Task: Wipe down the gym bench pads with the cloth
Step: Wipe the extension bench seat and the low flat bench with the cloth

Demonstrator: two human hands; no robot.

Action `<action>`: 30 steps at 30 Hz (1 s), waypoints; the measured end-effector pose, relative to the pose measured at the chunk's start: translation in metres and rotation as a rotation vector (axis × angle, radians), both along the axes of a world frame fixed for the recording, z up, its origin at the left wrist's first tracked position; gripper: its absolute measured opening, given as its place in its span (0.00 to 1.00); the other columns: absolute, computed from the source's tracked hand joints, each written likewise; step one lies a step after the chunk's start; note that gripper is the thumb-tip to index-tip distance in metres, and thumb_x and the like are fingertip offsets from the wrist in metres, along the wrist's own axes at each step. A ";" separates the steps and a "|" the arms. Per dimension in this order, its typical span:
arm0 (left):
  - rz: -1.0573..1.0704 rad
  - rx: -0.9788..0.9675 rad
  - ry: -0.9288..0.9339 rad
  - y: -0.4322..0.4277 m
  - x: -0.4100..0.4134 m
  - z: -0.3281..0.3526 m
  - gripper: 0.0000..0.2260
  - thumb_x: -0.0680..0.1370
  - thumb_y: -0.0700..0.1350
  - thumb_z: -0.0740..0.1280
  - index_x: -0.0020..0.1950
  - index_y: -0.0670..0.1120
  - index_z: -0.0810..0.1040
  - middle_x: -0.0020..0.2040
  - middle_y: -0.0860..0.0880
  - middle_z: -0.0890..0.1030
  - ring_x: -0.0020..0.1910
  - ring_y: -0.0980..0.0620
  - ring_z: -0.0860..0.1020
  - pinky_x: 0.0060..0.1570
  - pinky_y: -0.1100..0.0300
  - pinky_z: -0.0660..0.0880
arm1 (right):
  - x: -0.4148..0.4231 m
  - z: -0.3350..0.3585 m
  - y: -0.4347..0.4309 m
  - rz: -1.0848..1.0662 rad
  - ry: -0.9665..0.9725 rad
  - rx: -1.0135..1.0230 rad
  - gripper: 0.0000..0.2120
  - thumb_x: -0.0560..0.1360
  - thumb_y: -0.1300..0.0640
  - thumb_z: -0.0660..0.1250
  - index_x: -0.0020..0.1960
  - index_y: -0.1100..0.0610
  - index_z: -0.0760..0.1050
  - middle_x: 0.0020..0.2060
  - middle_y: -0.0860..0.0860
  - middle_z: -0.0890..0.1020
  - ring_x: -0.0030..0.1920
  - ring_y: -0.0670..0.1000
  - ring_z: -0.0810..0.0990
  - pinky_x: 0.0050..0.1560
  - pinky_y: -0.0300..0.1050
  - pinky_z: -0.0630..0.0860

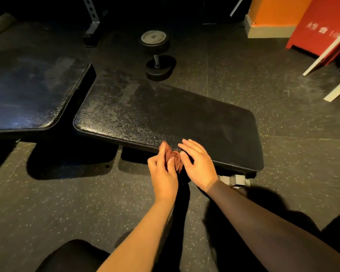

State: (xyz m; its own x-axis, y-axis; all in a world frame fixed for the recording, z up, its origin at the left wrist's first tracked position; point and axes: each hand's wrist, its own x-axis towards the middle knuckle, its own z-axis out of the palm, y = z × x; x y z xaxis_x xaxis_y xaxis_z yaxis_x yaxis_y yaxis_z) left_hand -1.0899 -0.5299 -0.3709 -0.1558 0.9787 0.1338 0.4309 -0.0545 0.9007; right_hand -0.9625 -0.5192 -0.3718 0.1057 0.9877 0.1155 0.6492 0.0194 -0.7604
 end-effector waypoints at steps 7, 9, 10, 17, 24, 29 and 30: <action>0.013 0.013 -0.027 -0.005 0.022 -0.005 0.25 0.82 0.36 0.65 0.79 0.47 0.66 0.58 0.43 0.69 0.56 0.77 0.67 0.58 0.80 0.63 | 0.031 -0.014 -0.013 -0.114 0.034 -0.008 0.16 0.82 0.53 0.63 0.69 0.51 0.77 0.70 0.45 0.75 0.74 0.41 0.64 0.74 0.33 0.56; 0.015 -0.009 -0.046 -0.005 0.024 -0.005 0.25 0.82 0.36 0.65 0.79 0.48 0.66 0.59 0.44 0.68 0.56 0.76 0.68 0.58 0.80 0.64 | 0.031 -0.018 -0.015 -0.125 0.055 0.002 0.16 0.82 0.53 0.64 0.69 0.52 0.77 0.70 0.46 0.75 0.73 0.41 0.63 0.72 0.27 0.52; -0.006 -0.028 -0.062 -0.005 0.025 -0.006 0.24 0.83 0.36 0.64 0.78 0.48 0.66 0.59 0.46 0.67 0.55 0.74 0.69 0.58 0.78 0.66 | 0.030 -0.019 -0.016 -0.129 0.065 0.005 0.16 0.82 0.54 0.64 0.69 0.52 0.77 0.70 0.46 0.75 0.74 0.42 0.63 0.72 0.27 0.52; -0.325 -0.127 0.017 -0.017 0.048 -0.017 0.22 0.84 0.39 0.62 0.77 0.52 0.69 0.56 0.46 0.74 0.49 0.63 0.73 0.53 0.70 0.72 | 0.029 -0.018 -0.022 -0.188 0.141 0.047 0.15 0.82 0.57 0.64 0.67 0.50 0.78 0.66 0.46 0.76 0.69 0.42 0.67 0.72 0.36 0.62; -0.421 -0.133 0.038 -0.007 0.015 0.000 0.20 0.85 0.39 0.60 0.78 0.48 0.68 0.65 0.48 0.70 0.60 0.76 0.67 0.55 0.79 0.66 | 0.009 -0.016 -0.036 -0.167 0.283 0.021 0.21 0.81 0.49 0.64 0.73 0.41 0.70 0.58 0.40 0.70 0.45 0.47 0.79 0.47 0.49 0.81; -0.449 -0.141 0.065 0.003 -0.012 0.008 0.18 0.86 0.39 0.58 0.76 0.47 0.70 0.69 0.50 0.71 0.61 0.77 0.67 0.55 0.80 0.65 | -0.016 -0.004 -0.027 -0.096 0.388 0.026 0.23 0.79 0.55 0.68 0.72 0.40 0.70 0.57 0.39 0.71 0.46 0.44 0.79 0.49 0.45 0.80; -0.448 -0.140 0.097 0.006 -0.016 0.009 0.19 0.85 0.38 0.57 0.76 0.48 0.70 0.70 0.50 0.72 0.63 0.75 0.67 0.57 0.80 0.64 | -0.021 -0.001 -0.024 -0.104 0.377 0.030 0.23 0.79 0.57 0.68 0.71 0.40 0.71 0.56 0.39 0.71 0.48 0.43 0.78 0.50 0.43 0.79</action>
State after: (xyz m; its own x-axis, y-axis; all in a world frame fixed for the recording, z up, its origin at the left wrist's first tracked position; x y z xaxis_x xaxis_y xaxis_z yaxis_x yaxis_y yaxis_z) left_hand -1.1062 -0.5242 -0.3620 0.2926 0.9562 -0.0115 0.4754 -0.1350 0.8694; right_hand -0.9834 -0.5437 -0.3728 0.2453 0.9663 0.0785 0.3237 -0.0053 -0.9461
